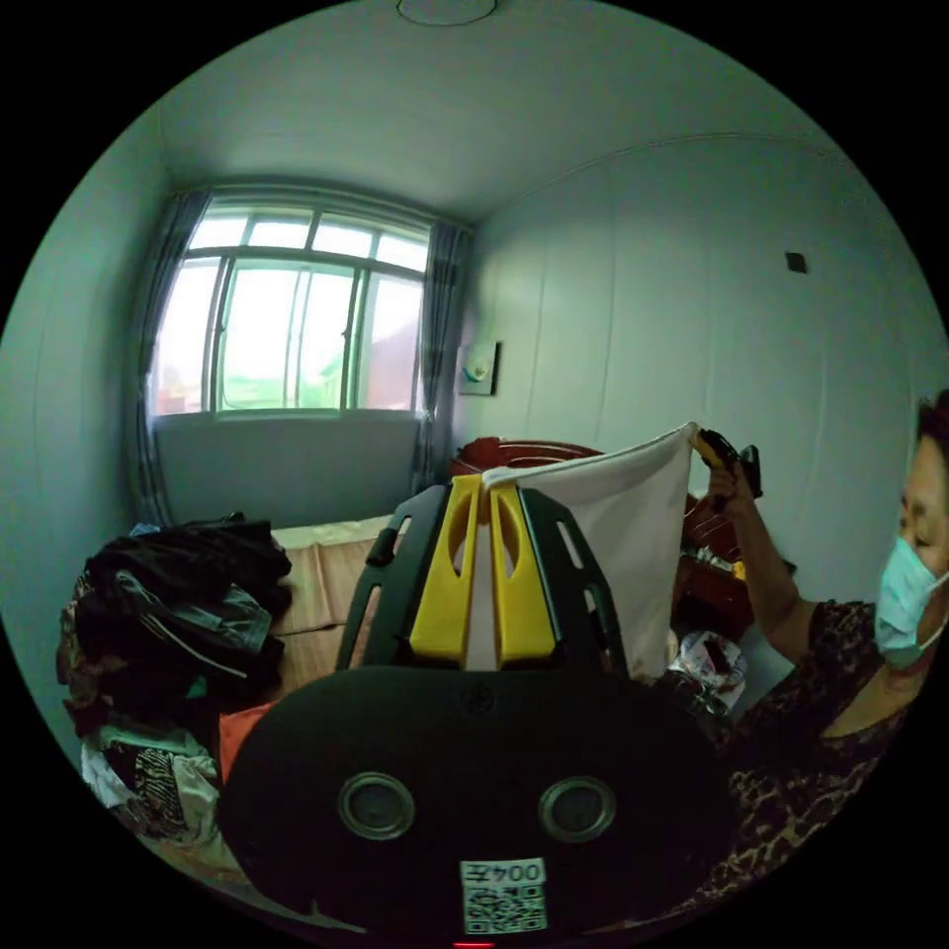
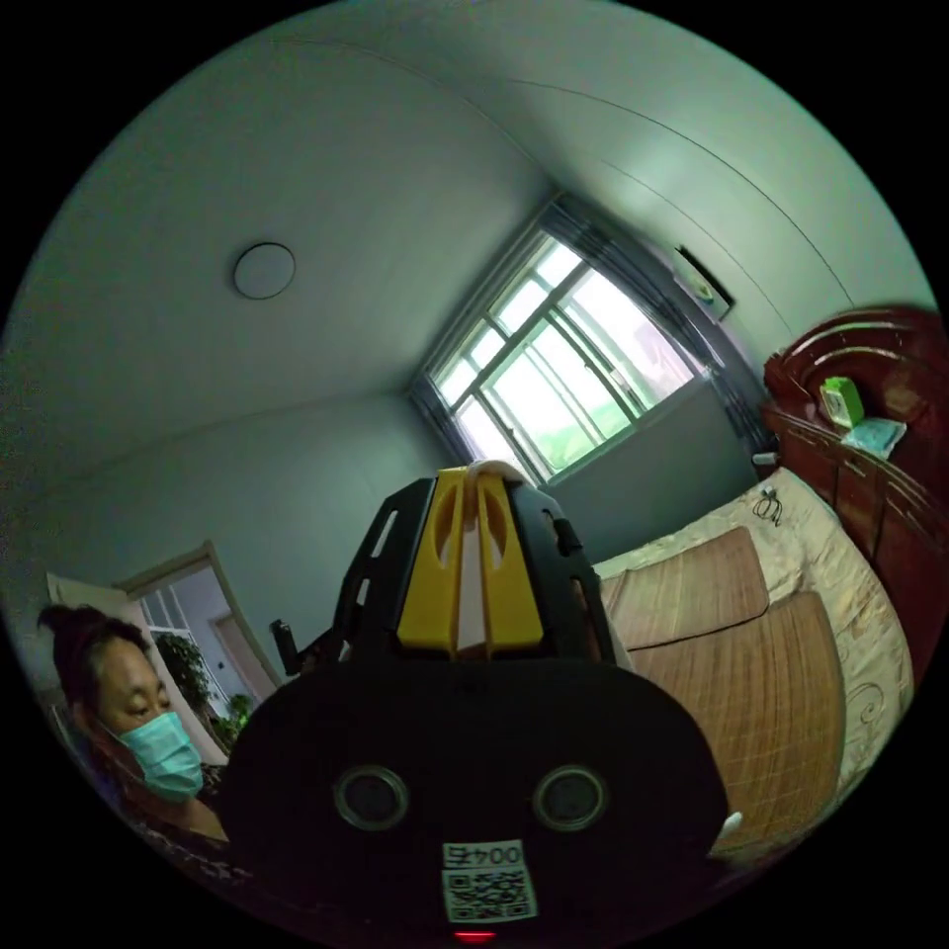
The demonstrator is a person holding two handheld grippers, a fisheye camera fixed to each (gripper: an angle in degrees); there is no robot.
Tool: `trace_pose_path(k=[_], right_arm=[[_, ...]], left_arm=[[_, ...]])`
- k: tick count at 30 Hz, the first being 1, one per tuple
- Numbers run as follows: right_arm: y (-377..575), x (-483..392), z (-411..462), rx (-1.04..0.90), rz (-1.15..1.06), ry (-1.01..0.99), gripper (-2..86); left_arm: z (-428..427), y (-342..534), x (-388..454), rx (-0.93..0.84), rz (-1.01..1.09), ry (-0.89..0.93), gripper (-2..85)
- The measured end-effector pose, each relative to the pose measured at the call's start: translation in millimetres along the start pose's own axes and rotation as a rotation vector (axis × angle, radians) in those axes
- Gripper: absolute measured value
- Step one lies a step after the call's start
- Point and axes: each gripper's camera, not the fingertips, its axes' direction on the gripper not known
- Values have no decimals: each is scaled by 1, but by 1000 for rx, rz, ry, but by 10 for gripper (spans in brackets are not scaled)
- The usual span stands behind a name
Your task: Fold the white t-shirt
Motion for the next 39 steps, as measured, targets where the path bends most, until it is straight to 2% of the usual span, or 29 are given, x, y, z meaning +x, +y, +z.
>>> trace_pose_path(k=[3, 7, 14, 20, 24, 30, 32, 35, 39], right_arm=[[-1, -51, -28, 4, -81, -6, -4], [-5, -112, -44, 12, -189, 10, -5], [-14, -120, -20, 19, -216, 34, -3], [-17, -29, 44, -69, -94, 94, 0], [-19, 70, 107, -167, 36, 171, 0], [-28, 233, 221, -289, 194, 316, 1], [-38, 272, 252, -294, 217, 352, 1], [-64, 308, 291, -261, 219, 370, 3], [-106, 298, 315, -192, 77, 338, 6]], left_arm=[[-42, -6, 2, 42, 2, 106, 5], [-80, -15, 19, 80, 82, 35, 8], [-83, -18, 5, 133, 59, 65, 12], [-1, 3, -55, 3, -68, 94, 11], [73, 21, -95, -99, -152, 97, 11], [239, 44, -183, -286, -334, 70, 9], [282, 39, -201, -343, -333, -4, 8], [332, 18, -216, -331, -349, -63, 8], [350, -28, -196, -181, -231, -158, 7]])
